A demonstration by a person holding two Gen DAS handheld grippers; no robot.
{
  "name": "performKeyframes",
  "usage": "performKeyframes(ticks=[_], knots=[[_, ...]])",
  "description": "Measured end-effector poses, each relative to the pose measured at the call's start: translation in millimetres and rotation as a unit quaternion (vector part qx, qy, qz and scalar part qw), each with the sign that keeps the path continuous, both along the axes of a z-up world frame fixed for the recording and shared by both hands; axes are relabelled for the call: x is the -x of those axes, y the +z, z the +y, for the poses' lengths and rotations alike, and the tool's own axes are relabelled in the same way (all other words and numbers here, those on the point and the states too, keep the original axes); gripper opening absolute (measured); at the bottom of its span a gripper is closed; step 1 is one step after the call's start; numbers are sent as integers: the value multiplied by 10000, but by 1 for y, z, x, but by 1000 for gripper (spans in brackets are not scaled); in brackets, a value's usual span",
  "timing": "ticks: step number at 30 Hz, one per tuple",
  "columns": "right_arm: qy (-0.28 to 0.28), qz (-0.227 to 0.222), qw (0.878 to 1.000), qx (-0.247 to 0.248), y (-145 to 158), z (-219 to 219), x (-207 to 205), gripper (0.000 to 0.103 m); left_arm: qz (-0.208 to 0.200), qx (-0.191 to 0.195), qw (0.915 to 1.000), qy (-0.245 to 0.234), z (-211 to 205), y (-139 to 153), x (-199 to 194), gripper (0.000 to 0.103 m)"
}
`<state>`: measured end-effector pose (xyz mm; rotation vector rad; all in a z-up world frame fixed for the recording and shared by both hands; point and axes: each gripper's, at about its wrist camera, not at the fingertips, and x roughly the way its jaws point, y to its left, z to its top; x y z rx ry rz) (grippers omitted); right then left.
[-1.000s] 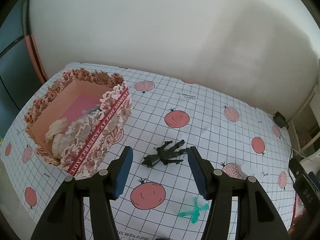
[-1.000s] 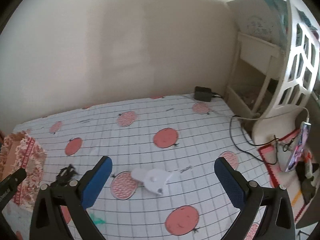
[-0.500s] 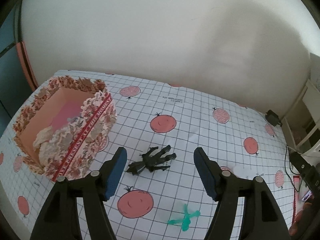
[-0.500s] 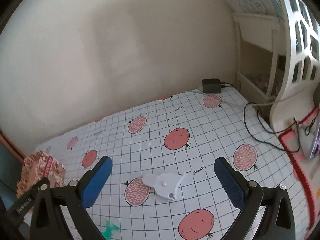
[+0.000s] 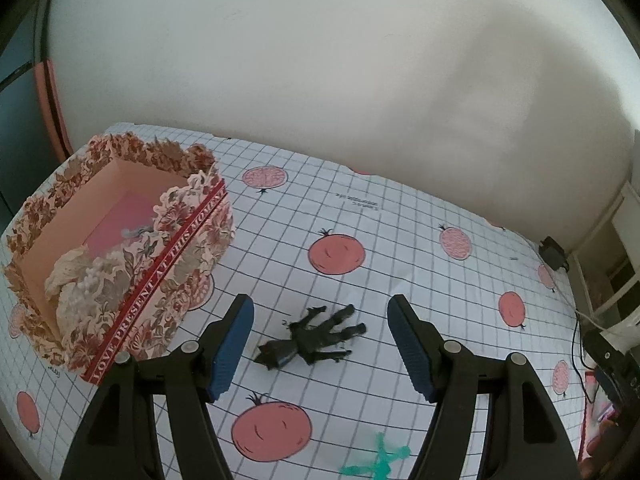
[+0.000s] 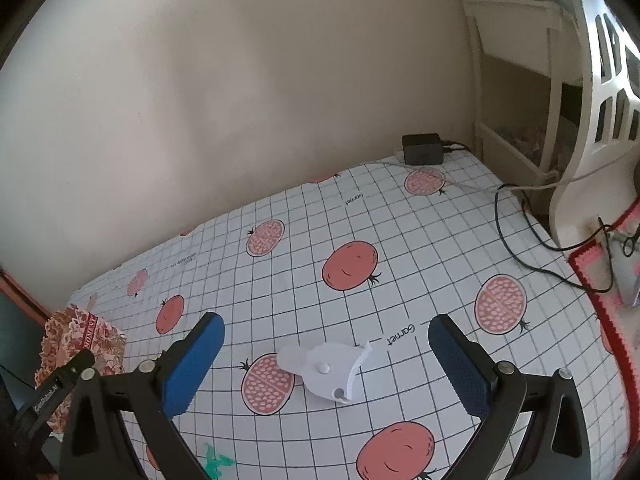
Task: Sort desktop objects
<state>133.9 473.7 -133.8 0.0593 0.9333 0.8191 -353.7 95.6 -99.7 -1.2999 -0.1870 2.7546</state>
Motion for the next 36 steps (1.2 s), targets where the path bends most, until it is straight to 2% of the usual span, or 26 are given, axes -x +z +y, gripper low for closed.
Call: performKeyframes(ticks=[4,9,12,22,27,36], knots=[[-100,46,9998,-148,-3,-1,-1,103,-50,26,10000,-49,-5,-8,7,71],[-281,33,9995,-143,-9,1,-4,103,-302,-9,9994,-171,-6,-24,16,71],[-308,177,9992,-163,-17,3,-7,103,-391,-36,9989,-267,-4,-32,19,79],[-245,477,9981,288,-55,22,-6,103,-639,-21,9969,-462,2,-58,30,81],[-145,536,9970,543,-69,34,-1,103,-684,-131,9961,-546,2,-70,34,81],[-117,628,9950,769,-85,46,3,103,-793,316,9937,-723,11,-85,37,81]])
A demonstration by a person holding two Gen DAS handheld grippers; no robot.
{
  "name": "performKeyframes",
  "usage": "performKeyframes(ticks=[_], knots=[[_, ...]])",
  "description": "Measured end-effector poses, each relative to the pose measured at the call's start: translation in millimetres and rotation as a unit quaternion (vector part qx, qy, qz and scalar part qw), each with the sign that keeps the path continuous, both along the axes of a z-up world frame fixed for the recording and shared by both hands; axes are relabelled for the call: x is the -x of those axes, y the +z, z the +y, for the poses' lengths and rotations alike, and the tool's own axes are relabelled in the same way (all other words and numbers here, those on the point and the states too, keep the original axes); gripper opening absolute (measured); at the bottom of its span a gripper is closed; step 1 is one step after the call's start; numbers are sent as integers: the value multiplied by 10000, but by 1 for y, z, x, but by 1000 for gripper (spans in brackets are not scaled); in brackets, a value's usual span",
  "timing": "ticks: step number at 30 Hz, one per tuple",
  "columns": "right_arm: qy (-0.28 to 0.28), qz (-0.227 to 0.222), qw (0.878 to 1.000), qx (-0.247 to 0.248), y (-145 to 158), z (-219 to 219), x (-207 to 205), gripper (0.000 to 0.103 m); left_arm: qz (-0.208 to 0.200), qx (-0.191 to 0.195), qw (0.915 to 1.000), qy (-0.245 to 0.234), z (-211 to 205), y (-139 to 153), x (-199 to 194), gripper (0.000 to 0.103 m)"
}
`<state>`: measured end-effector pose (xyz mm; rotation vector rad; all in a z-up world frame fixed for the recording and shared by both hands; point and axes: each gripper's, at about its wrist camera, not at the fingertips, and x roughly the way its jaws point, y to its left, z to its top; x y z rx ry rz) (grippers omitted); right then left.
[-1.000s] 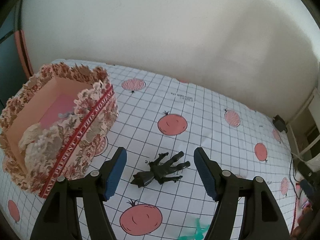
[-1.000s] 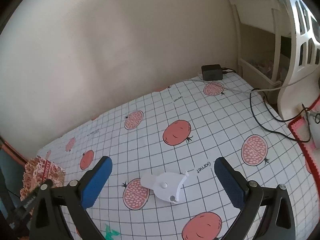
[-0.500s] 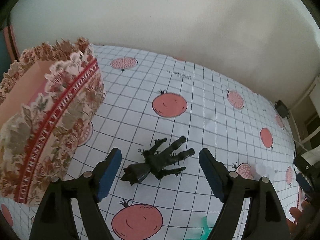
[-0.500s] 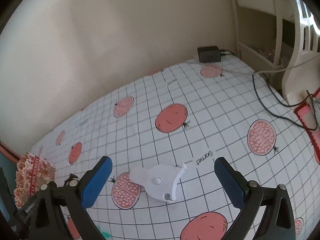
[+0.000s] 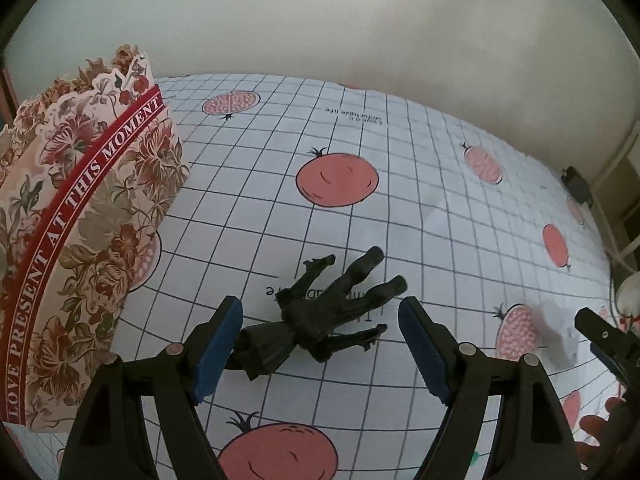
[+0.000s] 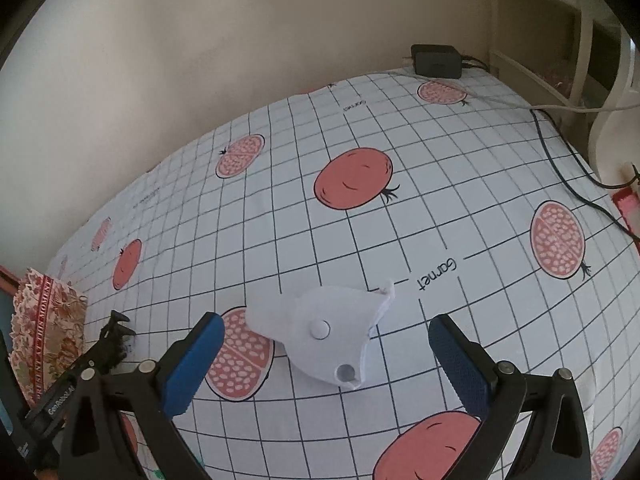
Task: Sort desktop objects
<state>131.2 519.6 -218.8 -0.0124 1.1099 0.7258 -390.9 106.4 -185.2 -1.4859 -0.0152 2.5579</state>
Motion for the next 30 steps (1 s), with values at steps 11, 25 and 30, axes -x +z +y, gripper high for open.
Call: performKeyframes(ticks=[11,25,30], knots=[[60,-212,9988,427,-12,16,5,103,-70,371,9991,-181,4,-11,-1,81],[-23,-695,9915,1096,-22,39,13,103,24,551,9982,-236,8,-15,-1,81],[-171,-703,9914,1088,-22,39,12,103,71,611,9977,-270,9,-15,-2,81]])
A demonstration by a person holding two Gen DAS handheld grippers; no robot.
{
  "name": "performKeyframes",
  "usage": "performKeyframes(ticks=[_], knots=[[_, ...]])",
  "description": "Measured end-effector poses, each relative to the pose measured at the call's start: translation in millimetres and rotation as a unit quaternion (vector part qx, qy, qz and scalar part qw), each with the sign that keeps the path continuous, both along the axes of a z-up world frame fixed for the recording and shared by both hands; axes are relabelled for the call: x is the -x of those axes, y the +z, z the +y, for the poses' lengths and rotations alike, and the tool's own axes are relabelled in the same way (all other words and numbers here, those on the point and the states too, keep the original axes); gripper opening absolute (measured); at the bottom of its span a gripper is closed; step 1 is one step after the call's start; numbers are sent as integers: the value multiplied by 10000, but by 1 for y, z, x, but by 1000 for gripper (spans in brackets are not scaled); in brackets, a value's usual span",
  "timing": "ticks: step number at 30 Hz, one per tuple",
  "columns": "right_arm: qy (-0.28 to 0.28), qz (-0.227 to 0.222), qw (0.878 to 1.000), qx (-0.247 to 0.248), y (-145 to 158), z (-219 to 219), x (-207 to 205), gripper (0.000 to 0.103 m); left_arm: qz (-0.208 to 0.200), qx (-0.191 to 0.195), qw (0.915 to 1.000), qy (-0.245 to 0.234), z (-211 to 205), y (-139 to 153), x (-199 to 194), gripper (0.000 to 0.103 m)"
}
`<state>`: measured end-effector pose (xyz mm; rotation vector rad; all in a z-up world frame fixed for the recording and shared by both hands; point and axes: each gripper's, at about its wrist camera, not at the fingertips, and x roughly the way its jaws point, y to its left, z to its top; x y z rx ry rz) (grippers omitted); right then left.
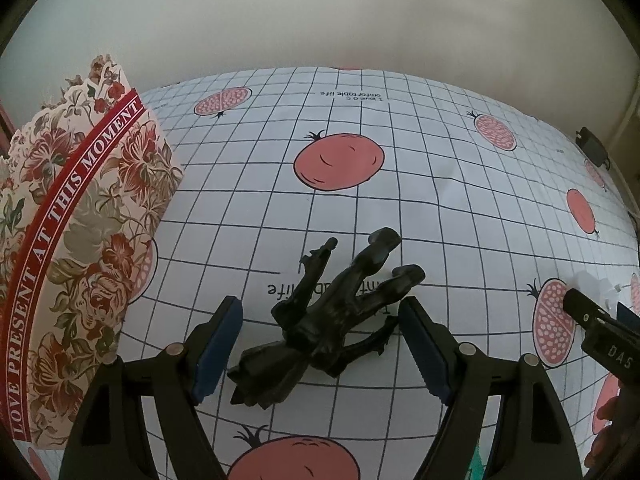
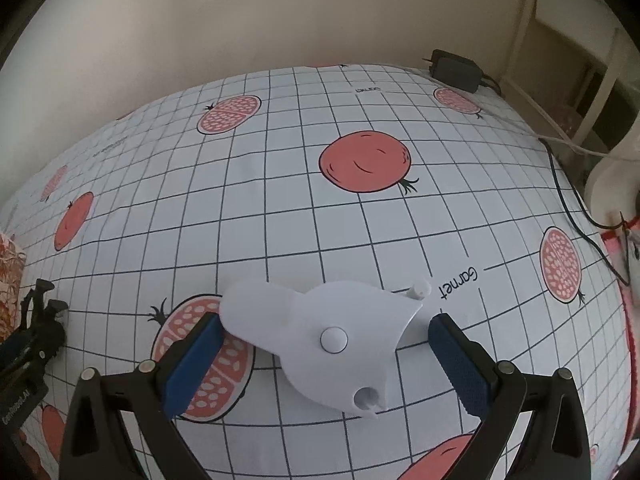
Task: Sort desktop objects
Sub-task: 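Close the left tool on the black toy figure while the right tool grasps the white holder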
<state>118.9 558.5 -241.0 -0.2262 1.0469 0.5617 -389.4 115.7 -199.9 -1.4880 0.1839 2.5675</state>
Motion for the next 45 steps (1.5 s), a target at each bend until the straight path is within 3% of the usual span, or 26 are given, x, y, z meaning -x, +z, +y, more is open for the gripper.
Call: performKeyframes(ticks=[21,26,29,31,45], knots=[[-336,-33,9994,-7,-1,0,1,103,-163,-67,9998,82,-3,-4,4,81],[-401,-32,9992,-5,-1,0,2,102,-156,-64,9999,27,-1,-3,2,76],[-411,-59,9991,-29,2,1,3,96,-130,-74,9999,-67,2,-1,1,64],[-414,-77,9991,-28,3,3,5,90,-145,-53,9999,-42,3,-1,1,64],[-602,-74,9981,-89,4,3,4,85,-200,-71,9998,-48,3,0,2,63]])
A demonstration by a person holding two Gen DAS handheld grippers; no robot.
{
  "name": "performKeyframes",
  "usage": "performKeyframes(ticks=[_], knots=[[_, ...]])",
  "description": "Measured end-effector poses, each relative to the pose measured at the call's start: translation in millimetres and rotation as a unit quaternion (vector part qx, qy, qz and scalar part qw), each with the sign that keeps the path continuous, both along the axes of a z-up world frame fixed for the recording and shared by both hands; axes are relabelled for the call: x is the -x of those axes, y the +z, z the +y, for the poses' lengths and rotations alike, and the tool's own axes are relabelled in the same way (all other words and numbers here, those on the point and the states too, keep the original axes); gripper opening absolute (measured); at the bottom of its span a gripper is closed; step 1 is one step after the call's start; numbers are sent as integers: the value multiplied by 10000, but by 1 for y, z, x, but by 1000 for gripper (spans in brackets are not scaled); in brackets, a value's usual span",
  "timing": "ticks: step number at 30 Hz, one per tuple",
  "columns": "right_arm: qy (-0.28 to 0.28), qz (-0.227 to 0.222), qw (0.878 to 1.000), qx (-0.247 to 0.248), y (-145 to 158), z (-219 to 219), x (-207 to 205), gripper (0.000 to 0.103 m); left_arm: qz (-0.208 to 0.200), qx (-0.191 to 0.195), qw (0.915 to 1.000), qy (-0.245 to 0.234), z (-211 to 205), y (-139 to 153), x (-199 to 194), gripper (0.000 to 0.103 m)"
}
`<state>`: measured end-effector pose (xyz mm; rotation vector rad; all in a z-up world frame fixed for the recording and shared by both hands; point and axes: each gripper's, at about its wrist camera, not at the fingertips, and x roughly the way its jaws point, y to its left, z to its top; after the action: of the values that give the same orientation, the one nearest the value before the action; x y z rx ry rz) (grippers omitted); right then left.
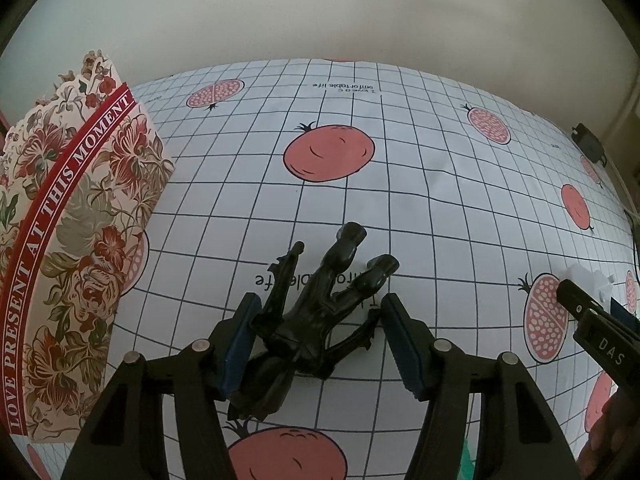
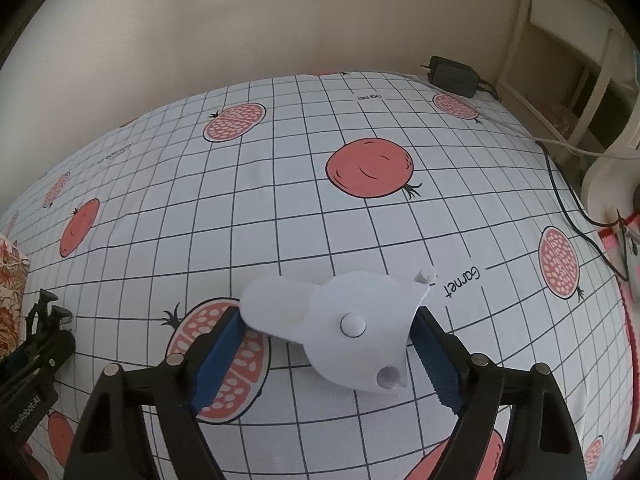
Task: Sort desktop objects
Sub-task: 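Close the left tool on the black toy figure while the right tool grasps the white holder, then lift the toy figure and white holder and carry both over the floral box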
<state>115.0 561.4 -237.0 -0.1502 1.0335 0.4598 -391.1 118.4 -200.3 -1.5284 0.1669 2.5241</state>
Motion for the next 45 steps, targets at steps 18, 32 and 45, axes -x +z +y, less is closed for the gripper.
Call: performKeyframes(ticks=[18,32,45], knots=[[-426,-74,9974,-575,26,-10,-4,83,168,-74,9997,-137,8,20,-3,63],[-744,-853,9888,-978,107,-20,-2,83,813,-405,9956,-241,7,87,-9,63],[-1377,-1116,9782,-1079,138,-7,14,83,1154,-659,9906,-328,9,125,-21,63]])
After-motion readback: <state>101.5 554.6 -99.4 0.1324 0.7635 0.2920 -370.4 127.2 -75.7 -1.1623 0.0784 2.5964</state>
